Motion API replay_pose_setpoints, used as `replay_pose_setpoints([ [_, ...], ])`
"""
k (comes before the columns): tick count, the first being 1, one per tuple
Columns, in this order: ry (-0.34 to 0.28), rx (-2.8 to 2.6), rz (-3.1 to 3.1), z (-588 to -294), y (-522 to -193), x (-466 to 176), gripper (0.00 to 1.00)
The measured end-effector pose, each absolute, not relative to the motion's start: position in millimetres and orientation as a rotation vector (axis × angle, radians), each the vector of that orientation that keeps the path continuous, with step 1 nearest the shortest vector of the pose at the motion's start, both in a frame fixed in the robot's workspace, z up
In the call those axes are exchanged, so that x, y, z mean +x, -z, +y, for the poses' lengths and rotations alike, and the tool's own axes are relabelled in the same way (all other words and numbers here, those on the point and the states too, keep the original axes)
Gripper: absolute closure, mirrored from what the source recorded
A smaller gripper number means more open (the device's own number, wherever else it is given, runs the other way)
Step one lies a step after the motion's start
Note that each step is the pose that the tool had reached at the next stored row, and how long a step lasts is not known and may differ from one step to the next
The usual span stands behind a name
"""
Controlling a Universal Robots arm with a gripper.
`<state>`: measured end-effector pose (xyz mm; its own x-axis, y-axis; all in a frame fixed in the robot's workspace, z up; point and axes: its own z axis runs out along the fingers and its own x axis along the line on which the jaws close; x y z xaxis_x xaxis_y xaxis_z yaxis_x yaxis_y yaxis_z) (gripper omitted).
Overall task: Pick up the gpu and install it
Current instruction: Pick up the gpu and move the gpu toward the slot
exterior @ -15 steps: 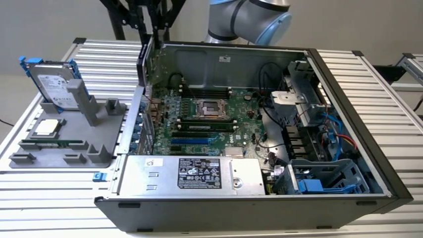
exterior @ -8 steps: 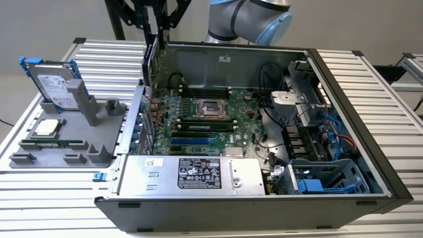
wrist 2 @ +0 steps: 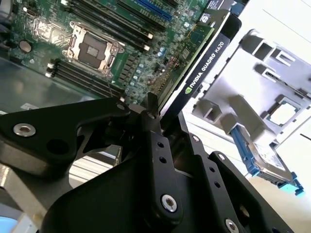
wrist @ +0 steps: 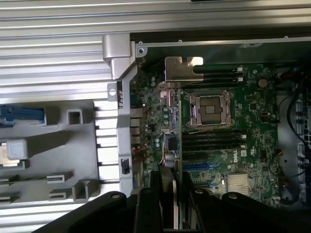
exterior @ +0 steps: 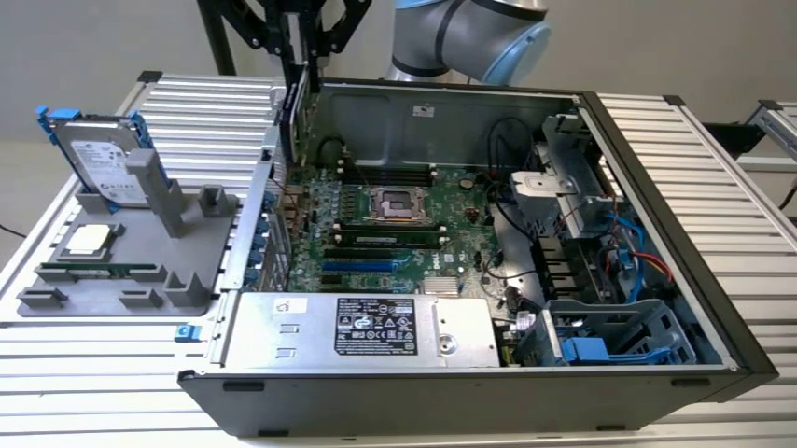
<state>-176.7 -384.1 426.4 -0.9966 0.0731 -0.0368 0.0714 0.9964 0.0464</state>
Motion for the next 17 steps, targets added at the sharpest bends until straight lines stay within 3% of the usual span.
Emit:
replay_pose_setpoints([
  [17,-0.069,0.112,3.1,-378.9,-424.2,-158.7,1.0],
])
